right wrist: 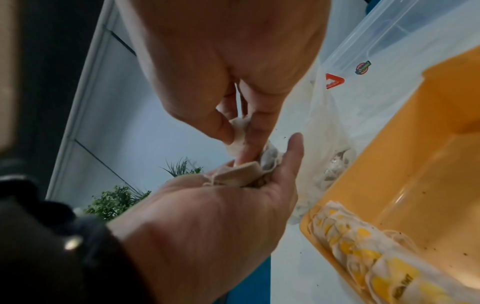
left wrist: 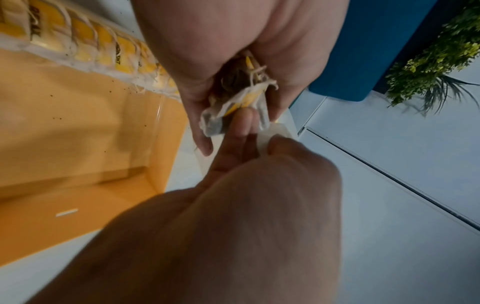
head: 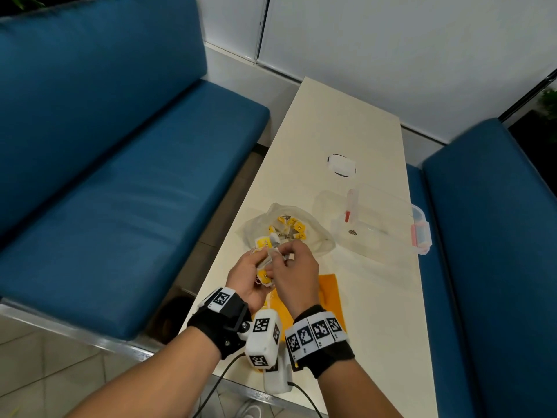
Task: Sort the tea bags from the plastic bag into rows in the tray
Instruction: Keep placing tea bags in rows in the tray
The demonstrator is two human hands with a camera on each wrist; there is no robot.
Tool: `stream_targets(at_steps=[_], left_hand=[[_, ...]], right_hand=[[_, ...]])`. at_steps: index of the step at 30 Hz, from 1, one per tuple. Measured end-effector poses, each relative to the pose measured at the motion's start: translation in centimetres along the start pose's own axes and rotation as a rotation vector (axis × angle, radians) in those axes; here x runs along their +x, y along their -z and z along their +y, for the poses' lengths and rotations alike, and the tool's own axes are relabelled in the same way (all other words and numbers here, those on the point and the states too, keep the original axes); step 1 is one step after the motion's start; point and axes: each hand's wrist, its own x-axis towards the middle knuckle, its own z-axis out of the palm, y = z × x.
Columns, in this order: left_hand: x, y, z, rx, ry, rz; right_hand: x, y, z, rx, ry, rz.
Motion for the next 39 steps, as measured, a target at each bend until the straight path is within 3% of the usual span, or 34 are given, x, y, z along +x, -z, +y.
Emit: stream_targets(at_steps=[15,21,26,33,39], left_hand=[[-0.2,1.6,0.8,0.043,0.139,0.037],[-0.1,2.2,1.4,0.028,0.197,0.062],[-0.8,1.8,1.8,0.076,0.144,0.103],[-3.0,3.6,2.6,0.087,0.134,0.054],[-4.2,5.2,2.8,0.06,0.132,0.066]], right_hand=[[0.2,3.3,0.5,-0.154,0.06,-0.071],[0.1,5.6,1.4,-0.023,-0.105,-0.082],[-0.1,6.6,2.5,-0.173,-0.084,-0.068],[-0.3,8.1,3.3,-0.425,-0.007,-0.271],[-0.9,8.0,4.3,-0.441,-0.048,-0.405]])
